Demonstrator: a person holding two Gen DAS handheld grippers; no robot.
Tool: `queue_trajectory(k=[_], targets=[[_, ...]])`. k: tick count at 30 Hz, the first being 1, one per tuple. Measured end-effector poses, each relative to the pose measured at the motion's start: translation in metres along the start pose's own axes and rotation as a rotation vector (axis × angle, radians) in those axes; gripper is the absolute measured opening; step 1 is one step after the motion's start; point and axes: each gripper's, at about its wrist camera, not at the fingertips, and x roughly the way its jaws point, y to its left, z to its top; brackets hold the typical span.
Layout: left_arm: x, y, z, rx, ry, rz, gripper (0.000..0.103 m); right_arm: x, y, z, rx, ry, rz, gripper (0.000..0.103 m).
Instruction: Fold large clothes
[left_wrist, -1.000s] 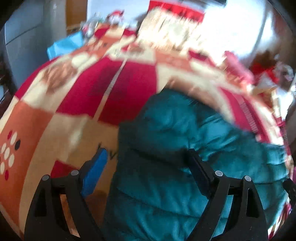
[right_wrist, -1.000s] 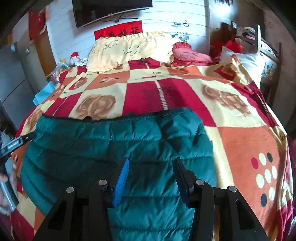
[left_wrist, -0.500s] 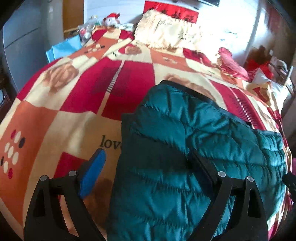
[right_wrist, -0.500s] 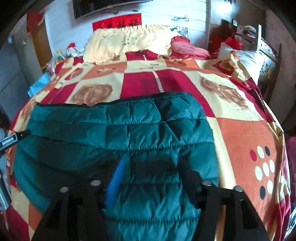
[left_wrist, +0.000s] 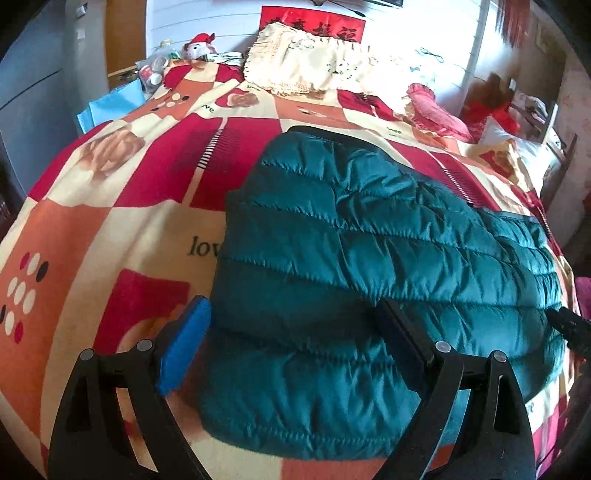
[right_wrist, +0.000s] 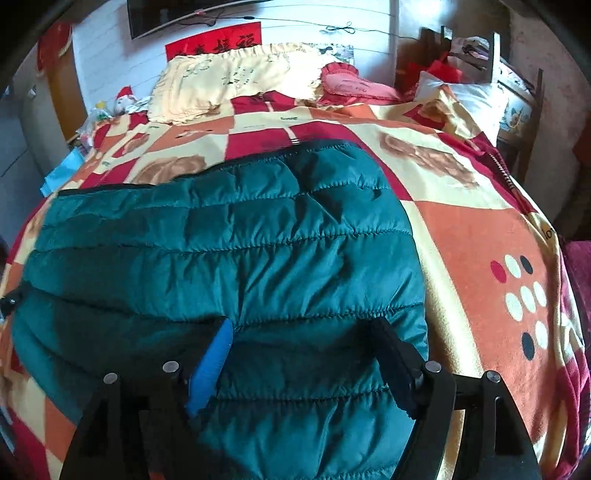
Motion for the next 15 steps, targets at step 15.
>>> queue_trajectory(k=[15], targets=[[0.0, 0.037, -0.003, -0.082, 0.079, -0.23, 0.091, -0.023, -0.08, -0.017, 0.238, 0.008, 0.179, 0.084]])
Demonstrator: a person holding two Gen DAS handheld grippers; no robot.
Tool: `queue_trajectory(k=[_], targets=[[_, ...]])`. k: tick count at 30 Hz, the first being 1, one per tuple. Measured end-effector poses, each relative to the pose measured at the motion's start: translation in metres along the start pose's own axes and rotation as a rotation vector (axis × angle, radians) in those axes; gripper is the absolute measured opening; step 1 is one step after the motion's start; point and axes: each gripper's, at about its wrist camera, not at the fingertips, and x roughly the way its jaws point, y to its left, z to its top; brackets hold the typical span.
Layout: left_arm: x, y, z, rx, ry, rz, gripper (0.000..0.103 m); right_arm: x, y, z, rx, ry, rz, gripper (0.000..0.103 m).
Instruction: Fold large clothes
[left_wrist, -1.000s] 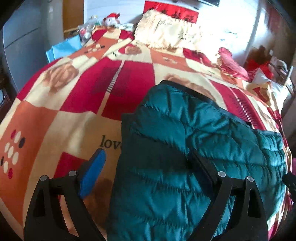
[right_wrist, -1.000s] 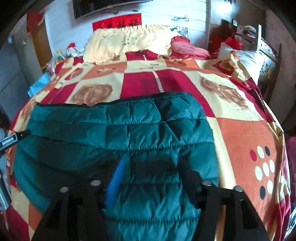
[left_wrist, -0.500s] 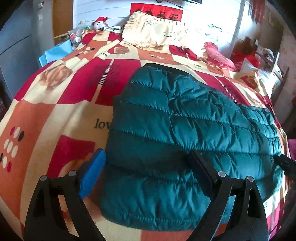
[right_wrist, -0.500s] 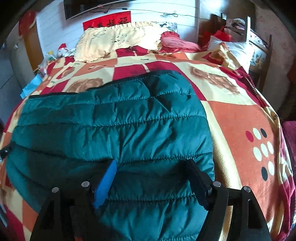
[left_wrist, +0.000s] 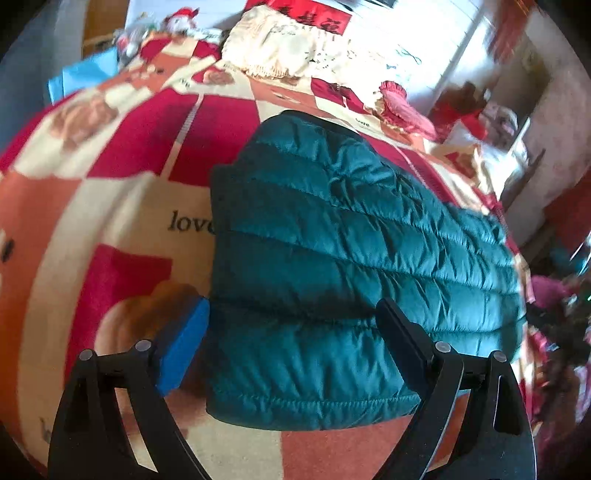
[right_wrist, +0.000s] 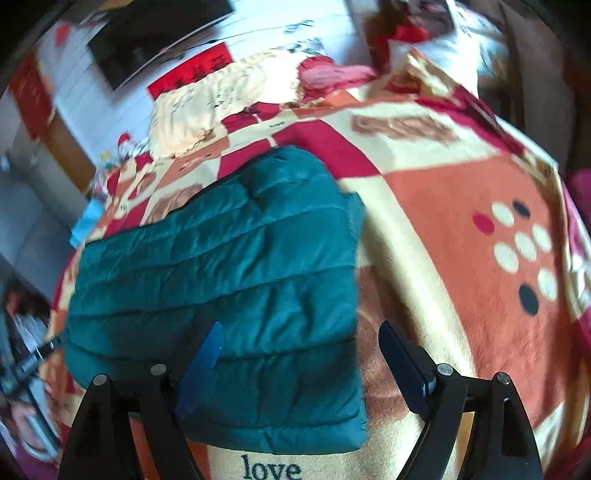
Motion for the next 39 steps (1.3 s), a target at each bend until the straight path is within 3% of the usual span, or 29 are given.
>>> queue_trajectory(k=[6, 12, 17, 21, 23, 27, 29, 30, 34, 37, 39], targets=[[0.024, 0.018, 0.0, -0.108, 0.137, -0.131, 0.092, 0.022, -0.029, 0.007, 0.12, 0.062, 0.067, 0.088], [0.035, 0.022, -0.003, -0.141, 0.143, -0.156, 0.102, 0.04, -0.032, 0.014, 0.107, 0.093, 0.15, 0.09], [0.048, 0.027, -0.005, -0.174, 0.174, -0.191, 0.103, 0.058, -0.027, 0.013, 0.113, 0.14, 0.259, 0.091], [0.051, 0.024, -0.003, -0.145, 0.16, -0.193, 0.103, 0.074, -0.016, 0.008, 0.106, 0.177, 0.324, 0.095], [0.052, 0.022, -0.003, -0.139, 0.149, -0.184, 0.103, 0.078, -0.011, 0.007, 0.098, 0.176, 0.323, 0.102], [0.05, 0.02, -0.005, -0.15, 0.16, -0.184, 0.103, 0.08, -0.004, 0.006, 0.109, 0.183, 0.295, 0.103], [0.046, 0.017, -0.006, -0.156, 0.152, -0.185, 0.094, 0.078, -0.004, 0.006, 0.123, 0.174, 0.294, 0.098], [0.041, 0.017, -0.009, -0.156, 0.14, -0.188, 0.084, 0.076, -0.003, 0.004, 0.125, 0.162, 0.293, 0.096], [0.019, 0.002, -0.014, -0.087, 0.08, -0.18, 0.057, 0.059, 0.007, 0.002, 0.083, 0.134, 0.294, 0.067], [0.0, 0.004, -0.02, -0.092, 0.076, -0.23, 0.049, 0.043, 0.017, 0.003, 0.039, 0.118, 0.301, 0.053], [-0.012, 0.007, -0.027, -0.09, 0.081, -0.252, 0.048, 0.03, 0.023, 0.004, 0.021, 0.108, 0.334, 0.049]])
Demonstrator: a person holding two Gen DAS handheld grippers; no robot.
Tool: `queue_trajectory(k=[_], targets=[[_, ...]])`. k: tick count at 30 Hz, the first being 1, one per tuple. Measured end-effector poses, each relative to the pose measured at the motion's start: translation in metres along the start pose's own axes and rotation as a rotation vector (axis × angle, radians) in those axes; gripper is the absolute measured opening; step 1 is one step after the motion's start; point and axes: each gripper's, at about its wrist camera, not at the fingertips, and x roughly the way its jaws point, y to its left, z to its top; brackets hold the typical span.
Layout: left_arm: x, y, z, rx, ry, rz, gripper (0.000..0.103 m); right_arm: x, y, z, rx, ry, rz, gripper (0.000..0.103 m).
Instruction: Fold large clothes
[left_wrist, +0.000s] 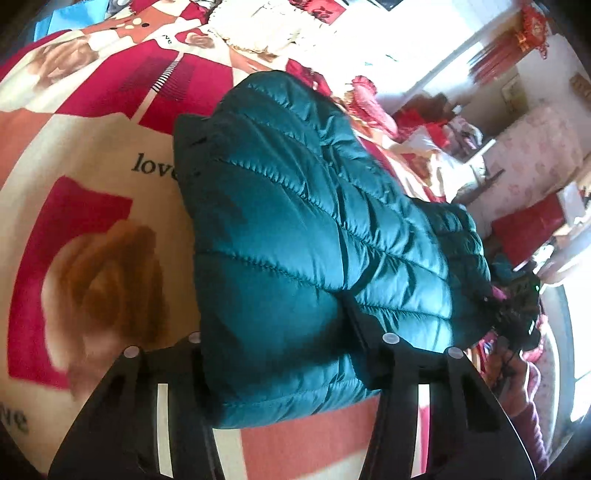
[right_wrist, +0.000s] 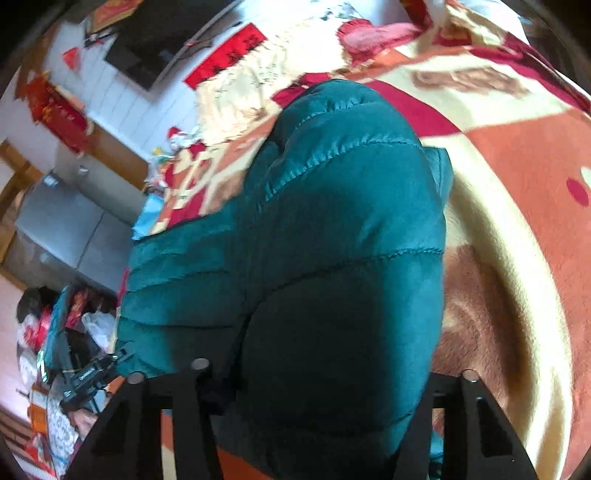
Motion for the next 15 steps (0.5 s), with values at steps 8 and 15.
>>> queue_trajectory(k=[8, 15], targets=[[-0.065, 0.009, -0.049, 0.0, 0.033, -0.026, 0.048, -0.028, 0.034, -0.034, -0.075, 0.062, 0.082, 0.048], [-0.063, 0.033, -0.075, -0.079, 0.069, 0.056, 0.075, -0.016, 0.022, -0.066, -0.036, 0.106, -0.033, 0.061]])
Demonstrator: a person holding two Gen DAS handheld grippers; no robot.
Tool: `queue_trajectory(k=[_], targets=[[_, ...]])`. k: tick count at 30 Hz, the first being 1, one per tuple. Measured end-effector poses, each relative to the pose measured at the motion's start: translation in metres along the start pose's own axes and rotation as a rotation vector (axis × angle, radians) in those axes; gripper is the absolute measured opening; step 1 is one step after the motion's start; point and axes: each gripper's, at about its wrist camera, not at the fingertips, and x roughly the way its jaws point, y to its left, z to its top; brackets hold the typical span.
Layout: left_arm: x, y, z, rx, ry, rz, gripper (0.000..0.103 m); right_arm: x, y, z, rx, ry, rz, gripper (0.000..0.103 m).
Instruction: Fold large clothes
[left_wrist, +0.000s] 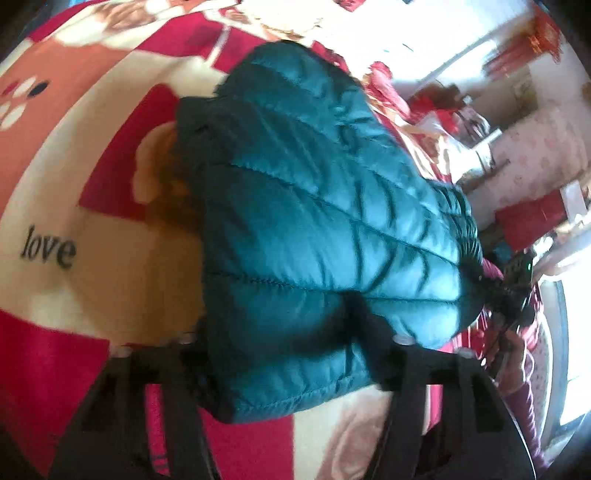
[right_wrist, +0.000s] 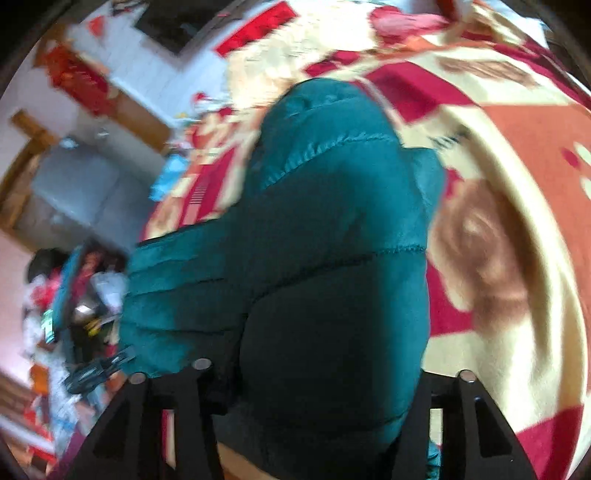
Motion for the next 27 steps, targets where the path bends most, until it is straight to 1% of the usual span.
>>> queue_trajectory(k=[1, 2, 4, 5, 7, 12, 16, 19, 21, 25, 27], targets=[[-0.001, 0.001, -0.001, -0.009, -0.015, 0.025, 0.079, 0.006, -0.004, -0.001, 0.0, 0.004, -0.041, 0.066], [-0.005, 0.0, -0.002, -0.007, -0.033, 0.044, 0.08, 0.01, -0.006, -0.002, -0.003, 0.006, -0.073, 0.068], [-0.014, -0.007, -0.004, 0.022, -0.055, 0.087, 0.08, 0.011, -0.007, -0.006, 0.005, -0.003, -0.086, 0.068], [-0.021, -0.005, -0.009, 0.033, -0.063, 0.112, 0.08, 0.007, -0.006, -0.007, 0.002, -0.012, -0.098, 0.068], [-0.033, -0.014, -0.012, 0.059, -0.1, 0.158, 0.08, -0.003, 0.0, -0.008, -0.017, -0.029, -0.126, 0.068], [-0.064, -0.041, -0.026, 0.155, -0.242, 0.281, 0.08, -0.036, 0.022, -0.018, -0.082, -0.101, -0.264, 0.068], [-0.072, -0.063, -0.037, 0.209, -0.309, 0.321, 0.08, -0.056, 0.049, -0.028, -0.146, -0.162, -0.347, 0.068], [-0.074, -0.079, -0.043, 0.238, -0.351, 0.347, 0.08, -0.078, 0.062, -0.042, -0.183, -0.213, -0.341, 0.068], [-0.073, -0.087, -0.046, 0.246, -0.361, 0.354, 0.08, -0.086, 0.078, -0.049, -0.212, -0.24, -0.347, 0.068], [-0.067, -0.105, -0.056, 0.271, -0.381, 0.399, 0.08, -0.09, 0.11, -0.067, -0.261, -0.285, -0.366, 0.068], [-0.063, -0.114, -0.061, 0.282, -0.381, 0.406, 0.08, -0.087, 0.12, -0.075, -0.27, -0.294, -0.366, 0.068]])
